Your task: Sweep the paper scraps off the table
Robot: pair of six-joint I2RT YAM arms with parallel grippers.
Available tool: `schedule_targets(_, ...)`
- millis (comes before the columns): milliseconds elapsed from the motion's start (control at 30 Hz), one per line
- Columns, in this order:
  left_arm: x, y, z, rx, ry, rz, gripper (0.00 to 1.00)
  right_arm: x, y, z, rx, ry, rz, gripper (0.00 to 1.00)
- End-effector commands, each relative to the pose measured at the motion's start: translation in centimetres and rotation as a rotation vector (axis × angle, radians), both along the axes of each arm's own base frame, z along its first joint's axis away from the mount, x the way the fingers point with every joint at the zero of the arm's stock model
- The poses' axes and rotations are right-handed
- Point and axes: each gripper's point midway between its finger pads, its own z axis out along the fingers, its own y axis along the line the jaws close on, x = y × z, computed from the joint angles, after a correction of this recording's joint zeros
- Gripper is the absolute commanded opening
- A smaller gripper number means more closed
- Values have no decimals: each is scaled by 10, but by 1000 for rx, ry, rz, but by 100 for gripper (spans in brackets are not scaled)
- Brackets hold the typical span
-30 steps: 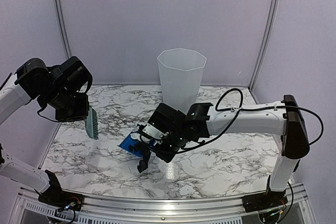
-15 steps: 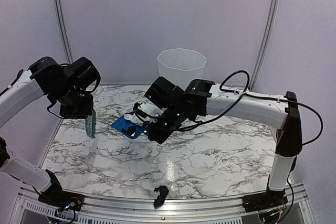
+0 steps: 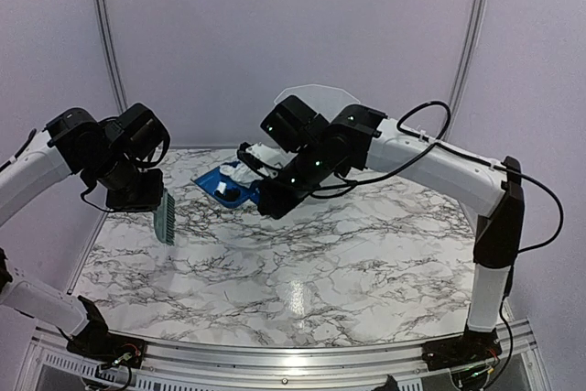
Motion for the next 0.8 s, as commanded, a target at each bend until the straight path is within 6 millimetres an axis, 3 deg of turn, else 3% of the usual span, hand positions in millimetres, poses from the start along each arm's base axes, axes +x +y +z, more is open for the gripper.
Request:
schedule_targets(0,-2,-3,6,-57,-26,-13,0,28,-3,34,80,-14,-58,0)
schedule_targets(300,-2,-12,5,-99,-17,-19,0,102,-32,98,285,-17,-196,0)
schedule_targets(467,0,-31,6,-165,0,-69,0,141,-55,123,453,52,-281,0)
schedule_targets(633,1,-50,5,-230,14,-110,0,160,-68,144,615,151,-308,0)
schedule_targets(767,-3,-85,9,-312,22,-203,0,167,-76,163,751,234,-324,0)
